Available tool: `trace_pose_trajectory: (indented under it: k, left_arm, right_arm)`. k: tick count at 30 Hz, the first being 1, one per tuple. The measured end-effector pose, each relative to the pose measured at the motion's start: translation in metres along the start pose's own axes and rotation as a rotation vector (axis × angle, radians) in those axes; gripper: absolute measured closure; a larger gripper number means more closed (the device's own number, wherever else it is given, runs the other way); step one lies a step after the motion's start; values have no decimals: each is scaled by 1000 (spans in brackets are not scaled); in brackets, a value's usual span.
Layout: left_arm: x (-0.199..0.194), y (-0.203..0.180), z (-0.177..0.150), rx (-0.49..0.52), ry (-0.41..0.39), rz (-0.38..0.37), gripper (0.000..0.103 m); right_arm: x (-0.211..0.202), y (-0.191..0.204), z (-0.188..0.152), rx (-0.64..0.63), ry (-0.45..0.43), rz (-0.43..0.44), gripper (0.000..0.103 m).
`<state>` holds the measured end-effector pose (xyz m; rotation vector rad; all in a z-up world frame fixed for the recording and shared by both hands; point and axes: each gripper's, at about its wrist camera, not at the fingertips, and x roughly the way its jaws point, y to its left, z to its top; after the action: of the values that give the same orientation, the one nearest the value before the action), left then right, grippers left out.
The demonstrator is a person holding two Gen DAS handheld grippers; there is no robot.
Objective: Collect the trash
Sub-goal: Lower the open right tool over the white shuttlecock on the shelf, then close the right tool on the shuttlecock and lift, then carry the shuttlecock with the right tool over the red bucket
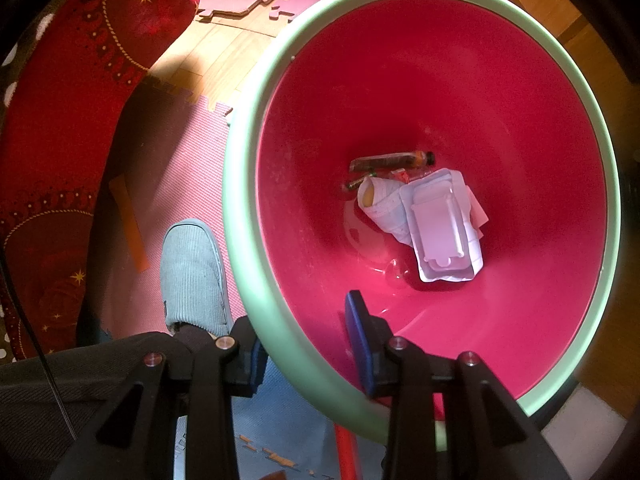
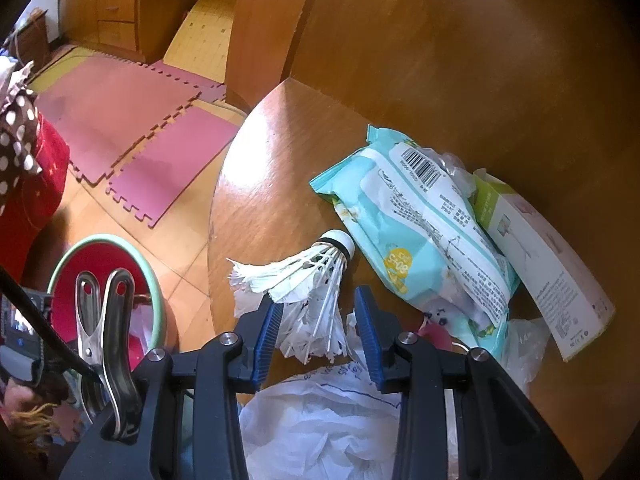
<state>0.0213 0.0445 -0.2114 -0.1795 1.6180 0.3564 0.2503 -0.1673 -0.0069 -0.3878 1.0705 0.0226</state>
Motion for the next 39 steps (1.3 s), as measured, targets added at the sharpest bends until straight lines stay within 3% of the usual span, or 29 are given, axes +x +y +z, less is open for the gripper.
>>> trace_pose_trajectory:
  k: [7, 9, 14, 23, 32, 39]
  left_arm:
    - [0, 0, 1, 0, 1, 0, 67]
    - [0, -1, 0, 0, 0, 0, 67]
    - [0, 0, 0, 0, 0, 0, 67]
    - [1, 0, -1, -5, -3, 1, 67]
    - [1, 1, 0, -3, -2, 0, 67]
    - [1, 0, 0, -5, -3, -1, 67]
  right_arm:
    - [5, 3, 0, -15, 9, -10, 68]
    - [7, 5, -1, -22, 13, -14, 83]
    - [8, 2, -2, -2, 16, -4, 98]
    - [-10, 6, 0, 9, -28, 47, 100]
    - [-43, 60, 1, -95, -100, 169, 100]
    - [-39, 99, -5, -158, -84, 260, 100]
